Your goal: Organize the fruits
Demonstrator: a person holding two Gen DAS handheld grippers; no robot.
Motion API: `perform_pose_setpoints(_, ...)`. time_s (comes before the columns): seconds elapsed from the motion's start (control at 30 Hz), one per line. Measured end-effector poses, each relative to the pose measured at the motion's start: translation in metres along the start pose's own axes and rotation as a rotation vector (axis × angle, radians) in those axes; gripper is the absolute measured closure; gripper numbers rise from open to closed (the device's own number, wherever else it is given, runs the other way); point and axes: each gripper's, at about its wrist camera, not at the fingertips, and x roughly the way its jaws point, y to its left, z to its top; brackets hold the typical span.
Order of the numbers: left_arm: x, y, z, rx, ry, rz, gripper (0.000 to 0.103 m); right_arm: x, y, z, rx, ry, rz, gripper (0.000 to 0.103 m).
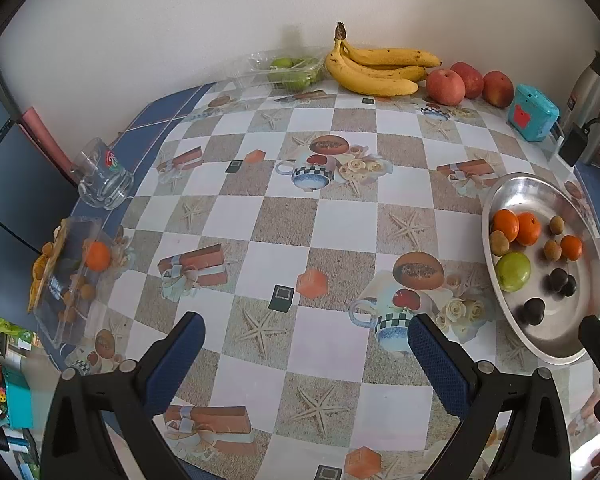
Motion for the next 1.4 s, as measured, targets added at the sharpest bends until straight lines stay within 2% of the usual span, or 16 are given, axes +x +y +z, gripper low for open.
perform_pose_setpoints(1.4, -0.0090, 0.0039, 0.0030, -0.018, -0.034, -0.004, 0.000, -0.0037, -0.0018, 0.0039, -0.001, -0.018, -0.006, 0.006)
